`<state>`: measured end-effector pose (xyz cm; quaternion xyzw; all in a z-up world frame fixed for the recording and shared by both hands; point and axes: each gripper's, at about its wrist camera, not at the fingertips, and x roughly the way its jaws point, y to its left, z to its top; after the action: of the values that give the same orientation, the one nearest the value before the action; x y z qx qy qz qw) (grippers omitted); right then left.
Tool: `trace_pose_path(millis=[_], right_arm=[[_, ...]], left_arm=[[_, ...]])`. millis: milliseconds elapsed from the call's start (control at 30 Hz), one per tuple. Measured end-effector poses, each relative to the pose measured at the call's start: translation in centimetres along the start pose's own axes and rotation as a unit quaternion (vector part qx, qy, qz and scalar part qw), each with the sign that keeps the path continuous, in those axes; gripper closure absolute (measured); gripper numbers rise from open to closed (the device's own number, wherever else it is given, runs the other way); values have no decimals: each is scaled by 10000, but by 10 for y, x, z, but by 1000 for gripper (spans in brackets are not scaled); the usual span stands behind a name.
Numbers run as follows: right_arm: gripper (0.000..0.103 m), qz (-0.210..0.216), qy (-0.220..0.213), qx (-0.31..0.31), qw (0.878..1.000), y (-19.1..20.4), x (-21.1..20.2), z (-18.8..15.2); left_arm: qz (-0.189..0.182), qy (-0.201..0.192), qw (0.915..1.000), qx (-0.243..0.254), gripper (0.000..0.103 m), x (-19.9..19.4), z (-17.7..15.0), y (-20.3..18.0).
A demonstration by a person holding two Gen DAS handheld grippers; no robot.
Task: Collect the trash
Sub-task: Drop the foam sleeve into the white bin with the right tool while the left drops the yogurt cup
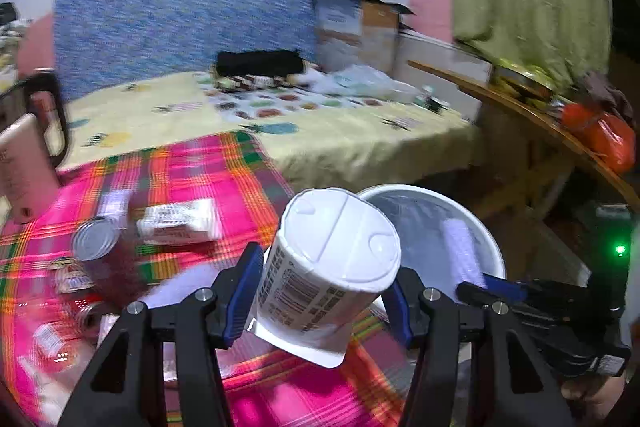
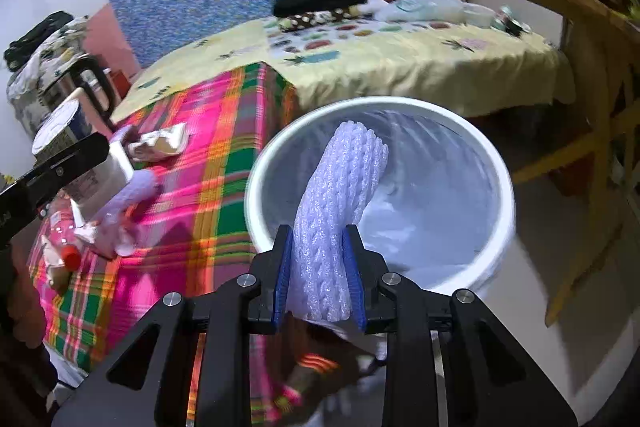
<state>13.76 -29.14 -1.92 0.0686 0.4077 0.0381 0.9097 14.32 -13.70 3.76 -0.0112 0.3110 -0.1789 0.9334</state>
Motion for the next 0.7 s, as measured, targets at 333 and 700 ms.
trace_pose_path(millis=[333, 700], right_arm=[[76, -167, 162, 60, 9997, -27, 7, 0], [46, -98, 273, 71, 9996, -40, 9, -1]], left_arm=[[-773, 444, 9957, 249, 44, 52, 0, -42], [-1048, 730, 9916, 225, 42, 75, -7, -45]])
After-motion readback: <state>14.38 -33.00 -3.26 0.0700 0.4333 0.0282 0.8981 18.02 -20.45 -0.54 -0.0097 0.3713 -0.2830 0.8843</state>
